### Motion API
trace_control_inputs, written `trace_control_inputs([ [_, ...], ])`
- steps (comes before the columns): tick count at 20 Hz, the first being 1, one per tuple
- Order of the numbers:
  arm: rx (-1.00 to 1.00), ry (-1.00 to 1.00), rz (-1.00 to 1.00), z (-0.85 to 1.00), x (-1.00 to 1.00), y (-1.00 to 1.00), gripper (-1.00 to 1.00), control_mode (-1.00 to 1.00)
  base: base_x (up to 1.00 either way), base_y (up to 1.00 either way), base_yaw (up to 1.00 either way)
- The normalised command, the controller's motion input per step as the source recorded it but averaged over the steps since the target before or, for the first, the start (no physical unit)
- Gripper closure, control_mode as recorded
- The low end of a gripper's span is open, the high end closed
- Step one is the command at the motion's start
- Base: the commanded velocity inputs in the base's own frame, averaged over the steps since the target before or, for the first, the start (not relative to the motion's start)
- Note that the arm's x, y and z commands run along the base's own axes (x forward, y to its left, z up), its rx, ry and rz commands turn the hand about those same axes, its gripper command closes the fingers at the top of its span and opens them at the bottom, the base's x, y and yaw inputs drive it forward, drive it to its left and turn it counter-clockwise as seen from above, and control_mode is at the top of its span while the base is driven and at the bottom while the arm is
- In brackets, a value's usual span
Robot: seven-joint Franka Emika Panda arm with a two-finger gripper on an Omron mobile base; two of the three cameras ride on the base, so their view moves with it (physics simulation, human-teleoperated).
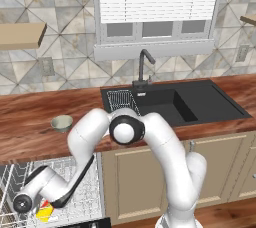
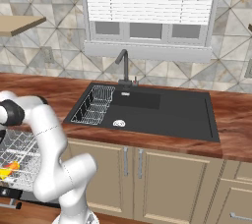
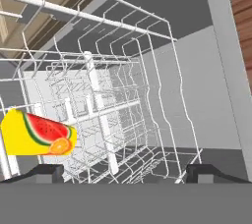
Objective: Pick up the cup and bowl from the counter, place them in the dishwasher, and close the dishwasher door.
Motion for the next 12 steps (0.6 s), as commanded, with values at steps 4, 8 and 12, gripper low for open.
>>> trace_control_inputs([
  [4,-0.01,0.14,-0.06,0.07,-0.03,0.00,-1.00,-1.00,0.00,0.00,0.00],
  [8,-0.15,0.02,-0.01,0.40,0.00,-0.05,-1.00,-1.00,0.00,0.00,0.00],
  [12,-0.19,0.00,0.00,0.63,0.00,-0.13,-1.00,-1.00,0.00,0.00,0.00],
])
